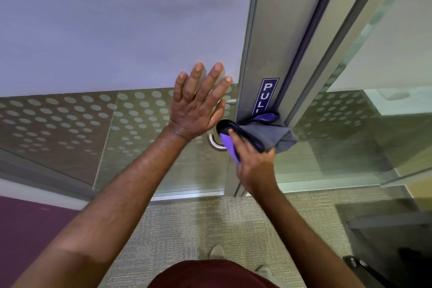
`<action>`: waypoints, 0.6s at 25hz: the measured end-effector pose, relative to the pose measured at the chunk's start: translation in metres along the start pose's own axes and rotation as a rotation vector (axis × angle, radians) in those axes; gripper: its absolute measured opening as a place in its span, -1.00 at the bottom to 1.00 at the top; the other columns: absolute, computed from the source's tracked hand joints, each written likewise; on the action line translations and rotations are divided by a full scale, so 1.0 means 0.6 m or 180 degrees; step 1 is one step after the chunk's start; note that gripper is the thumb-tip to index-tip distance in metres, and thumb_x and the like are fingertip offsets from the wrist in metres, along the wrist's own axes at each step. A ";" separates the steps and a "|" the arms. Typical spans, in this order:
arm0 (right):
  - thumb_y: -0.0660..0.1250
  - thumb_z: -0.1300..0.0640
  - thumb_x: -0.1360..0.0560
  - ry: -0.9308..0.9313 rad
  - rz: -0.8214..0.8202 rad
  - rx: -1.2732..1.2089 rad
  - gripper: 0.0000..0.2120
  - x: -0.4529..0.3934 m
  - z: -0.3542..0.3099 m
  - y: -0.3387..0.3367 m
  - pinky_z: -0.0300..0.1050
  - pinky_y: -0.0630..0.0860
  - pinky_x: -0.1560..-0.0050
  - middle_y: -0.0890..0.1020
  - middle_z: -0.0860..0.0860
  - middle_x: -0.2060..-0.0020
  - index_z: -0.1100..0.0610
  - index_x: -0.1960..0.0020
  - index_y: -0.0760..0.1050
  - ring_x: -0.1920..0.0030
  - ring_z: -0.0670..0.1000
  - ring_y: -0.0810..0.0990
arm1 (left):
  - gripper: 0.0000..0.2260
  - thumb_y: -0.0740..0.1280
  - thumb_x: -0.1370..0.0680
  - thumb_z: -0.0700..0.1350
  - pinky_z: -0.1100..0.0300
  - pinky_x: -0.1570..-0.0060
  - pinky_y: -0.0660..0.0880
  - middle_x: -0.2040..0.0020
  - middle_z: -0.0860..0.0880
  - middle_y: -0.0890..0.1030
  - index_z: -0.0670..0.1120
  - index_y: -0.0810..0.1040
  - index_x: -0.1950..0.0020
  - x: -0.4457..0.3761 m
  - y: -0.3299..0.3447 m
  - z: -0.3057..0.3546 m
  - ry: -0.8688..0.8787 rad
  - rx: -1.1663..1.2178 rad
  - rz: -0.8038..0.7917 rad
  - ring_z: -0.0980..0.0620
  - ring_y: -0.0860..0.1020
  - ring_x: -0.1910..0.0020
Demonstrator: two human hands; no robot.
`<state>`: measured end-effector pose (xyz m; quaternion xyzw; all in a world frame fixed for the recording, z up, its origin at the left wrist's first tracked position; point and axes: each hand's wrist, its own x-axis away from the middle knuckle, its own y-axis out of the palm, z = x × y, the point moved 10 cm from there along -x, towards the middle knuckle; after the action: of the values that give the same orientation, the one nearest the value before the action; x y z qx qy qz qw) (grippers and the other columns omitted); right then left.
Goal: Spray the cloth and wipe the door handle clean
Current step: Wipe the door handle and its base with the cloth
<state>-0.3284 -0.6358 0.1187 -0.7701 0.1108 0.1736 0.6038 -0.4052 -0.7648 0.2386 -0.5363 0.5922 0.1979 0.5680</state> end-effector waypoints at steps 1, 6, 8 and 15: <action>0.27 0.35 -0.45 0.0047 0.0024 -0.0091 -0.21 0.004 0.019 -0.003 0.19 0.47 -0.30 0.51 -0.02 -0.48 0.03 -0.64 0.23 -0.39 0.06 0.54 | -0.45 0.36 -0.63 0.08 -0.14 -0.67 -0.11 -0.59 -0.11 0.33 -0.01 0.36 -0.60 0.000 0.000 0.000 -0.0002 -0.0003 0.0005 -0.14 -0.16 -0.74; 0.24 0.51 -0.41 0.1330 -0.0024 -0.1619 -0.11 0.021 0.045 0.019 0.12 0.26 -0.58 0.24 0.15 -0.60 0.12 -0.67 0.11 -0.58 0.19 0.24 | -0.43 0.37 -0.63 0.09 -0.13 -0.67 -0.12 -0.59 -0.11 0.33 -0.01 0.35 -0.61 0.000 0.002 -0.001 -0.0003 -0.0026 0.0028 -0.13 -0.16 -0.74; 0.22 0.50 -0.41 0.1848 0.0101 -0.2335 -0.09 0.029 0.049 0.029 0.04 0.16 -0.61 0.14 0.07 -0.63 0.06 -0.68 0.06 -0.61 0.08 0.16 | -0.44 0.36 -0.64 0.09 -0.13 -0.67 -0.11 -0.59 -0.11 0.34 -0.01 0.35 -0.61 0.000 0.001 -0.001 -0.0017 -0.0029 0.0047 -0.13 -0.15 -0.74; 0.19 0.43 -0.43 0.3388 -0.0131 -0.4798 -0.38 0.075 0.064 0.106 -0.20 0.63 0.13 0.75 -0.07 0.02 0.10 -0.46 0.42 0.00 -0.01 0.71 | -0.43 0.35 -0.65 0.09 -0.13 -0.68 -0.13 -0.63 -0.11 0.27 -0.01 0.34 -0.63 0.003 0.003 -0.002 -0.0044 0.0017 0.0049 -0.13 -0.14 -0.74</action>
<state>-0.3168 -0.6127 0.0359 -0.9397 0.2178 -0.1880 -0.1849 -0.4071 -0.7659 0.2365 -0.5288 0.5929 0.2044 0.5719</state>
